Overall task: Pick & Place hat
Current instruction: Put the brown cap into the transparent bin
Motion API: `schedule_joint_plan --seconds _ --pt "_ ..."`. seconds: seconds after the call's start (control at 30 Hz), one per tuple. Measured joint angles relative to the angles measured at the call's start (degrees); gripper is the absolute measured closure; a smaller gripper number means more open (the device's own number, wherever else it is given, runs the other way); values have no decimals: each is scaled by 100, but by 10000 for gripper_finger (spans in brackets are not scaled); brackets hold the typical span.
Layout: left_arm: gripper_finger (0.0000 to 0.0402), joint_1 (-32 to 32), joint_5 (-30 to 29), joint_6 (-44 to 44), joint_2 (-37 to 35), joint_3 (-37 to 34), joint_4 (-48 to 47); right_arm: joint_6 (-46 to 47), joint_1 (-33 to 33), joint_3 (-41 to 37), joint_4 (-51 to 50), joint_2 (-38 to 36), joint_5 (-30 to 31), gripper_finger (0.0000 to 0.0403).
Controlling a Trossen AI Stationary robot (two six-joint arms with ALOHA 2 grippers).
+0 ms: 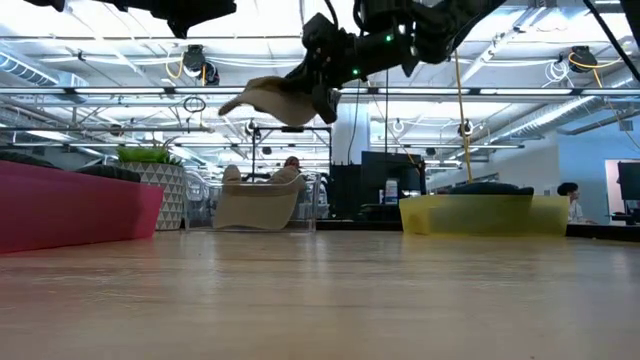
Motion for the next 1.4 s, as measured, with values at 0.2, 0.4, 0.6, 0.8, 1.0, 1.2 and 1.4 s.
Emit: schedule_joint_plan --seconds 0.2,0.4,0.6,0.8,1.0,1.2,1.4 --pt "254 191 -180 2 0 0 11 13 -428 1 570 477 -776 403" --pt "254 417 171 -210 11 0 -10 -337 -652 73 1618 1208 -794 403" --pt "254 634 208 -226 11 0 -9 -133 -863 683 1707 1885 -1128 403" --pt "254 760 259 -248 11 -2 -219 -417 -822 1094 2184 2315 -1062 403" --pt "254 831 279 -181 11 0 -267 -811 -743 1111 3003 2239 -1123 403" --pt "254 1002 282 -185 11 0 -277 -868 -724 1203 2764 2225 -1369 403" --pt "254 1193 276 -238 11 0 -443 -432 -757 1203 1832 2223 -1363 403"
